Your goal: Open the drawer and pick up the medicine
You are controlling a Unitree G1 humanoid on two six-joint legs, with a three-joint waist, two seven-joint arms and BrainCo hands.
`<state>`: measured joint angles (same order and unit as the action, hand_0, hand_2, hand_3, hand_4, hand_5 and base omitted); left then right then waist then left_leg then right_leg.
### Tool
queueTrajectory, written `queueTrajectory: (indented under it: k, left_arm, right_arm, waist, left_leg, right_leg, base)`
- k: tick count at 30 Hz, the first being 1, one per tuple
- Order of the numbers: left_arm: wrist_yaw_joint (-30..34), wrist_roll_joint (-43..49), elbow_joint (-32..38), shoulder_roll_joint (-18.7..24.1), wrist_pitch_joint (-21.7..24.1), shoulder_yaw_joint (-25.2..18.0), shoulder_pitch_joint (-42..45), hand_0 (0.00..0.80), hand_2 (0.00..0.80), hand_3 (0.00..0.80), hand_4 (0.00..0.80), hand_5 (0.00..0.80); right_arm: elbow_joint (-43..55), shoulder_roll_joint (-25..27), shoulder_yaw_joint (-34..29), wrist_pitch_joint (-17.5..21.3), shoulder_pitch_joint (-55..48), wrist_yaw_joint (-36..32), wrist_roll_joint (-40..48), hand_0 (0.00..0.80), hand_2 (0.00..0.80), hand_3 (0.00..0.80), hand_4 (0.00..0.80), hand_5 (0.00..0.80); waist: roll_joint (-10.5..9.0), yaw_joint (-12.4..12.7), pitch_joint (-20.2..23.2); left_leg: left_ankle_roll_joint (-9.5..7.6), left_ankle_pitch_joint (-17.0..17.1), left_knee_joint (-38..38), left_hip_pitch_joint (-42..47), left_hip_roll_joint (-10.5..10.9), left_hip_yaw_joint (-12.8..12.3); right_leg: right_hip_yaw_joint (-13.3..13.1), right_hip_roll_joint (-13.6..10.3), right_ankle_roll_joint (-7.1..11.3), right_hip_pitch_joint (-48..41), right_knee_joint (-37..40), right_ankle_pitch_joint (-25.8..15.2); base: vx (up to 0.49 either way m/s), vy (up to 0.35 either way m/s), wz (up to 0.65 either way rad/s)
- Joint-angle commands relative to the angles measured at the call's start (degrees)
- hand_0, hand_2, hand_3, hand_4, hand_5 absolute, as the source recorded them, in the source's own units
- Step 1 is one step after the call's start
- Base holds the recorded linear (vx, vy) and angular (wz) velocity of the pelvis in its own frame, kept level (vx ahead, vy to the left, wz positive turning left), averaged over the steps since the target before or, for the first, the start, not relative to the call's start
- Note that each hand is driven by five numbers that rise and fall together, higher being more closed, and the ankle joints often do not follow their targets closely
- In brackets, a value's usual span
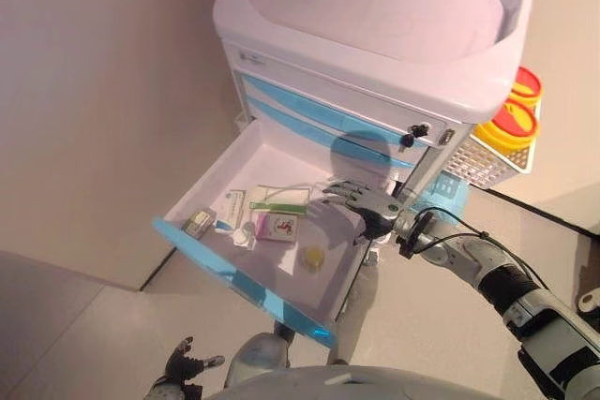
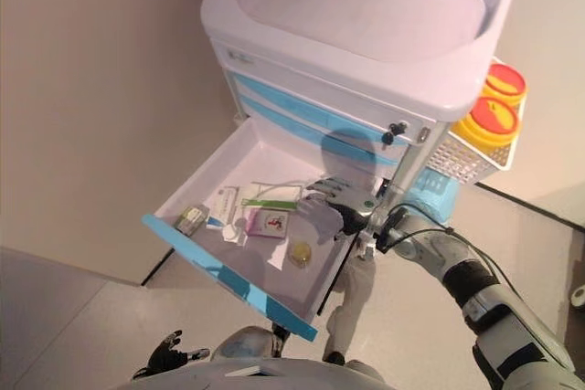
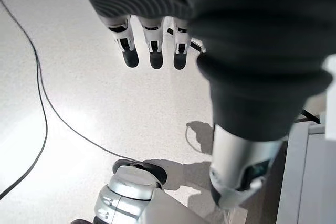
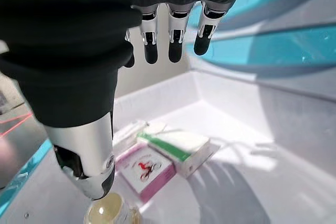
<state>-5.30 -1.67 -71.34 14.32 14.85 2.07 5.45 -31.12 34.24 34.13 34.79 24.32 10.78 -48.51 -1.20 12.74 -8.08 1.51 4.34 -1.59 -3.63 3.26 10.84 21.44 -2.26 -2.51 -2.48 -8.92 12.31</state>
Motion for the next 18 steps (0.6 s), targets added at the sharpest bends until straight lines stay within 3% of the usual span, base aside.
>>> queueTrajectory:
  k: [1, 18]
  left_arm:
    - [-0.4, 2.5, -1.4, 0.6, 1.1, 2.5, -2.1, 0.0, 0.0, 0.0, 0.0, 0.0]
    - [-0.5, 5.1, -2.0, 0.4, 2.1, 3.1, -1.7, 0.0, 0.0, 0.0, 0.0, 0.0]
  right_arm:
    - [1.0, -1.3, 2.9, 0.6, 2.4, 1.9, -1.6, 0.0, 0.0, 0.0, 0.0, 0.0]
    - [-7.3, -4.8, 7.1, 2.7, 2.6, 2.9, -13.4, 0.0, 0.0, 0.0, 0.0, 0.0]
  waist:
    - [-0.33, 1.7, 0.3]
    - [-0.47, 5.1, -0.2]
  left_leg:
    - [-0.96, -6.2, -0.5, 0.3, 2.1, 0.2]
    - [-1.03, -5.3, 0.2, 0.0, 3.1, 3.3]
  right_leg:
    - [-0.5, -2.9, 2.81, 0.1, 3.5, -4.3]
    - [1.5, -3.1, 2.78, -0.4, 3.1, -3.8]
  base:
    - [0.005, 0.017, 0.11]
    - [0.014, 0.0, 0.1]
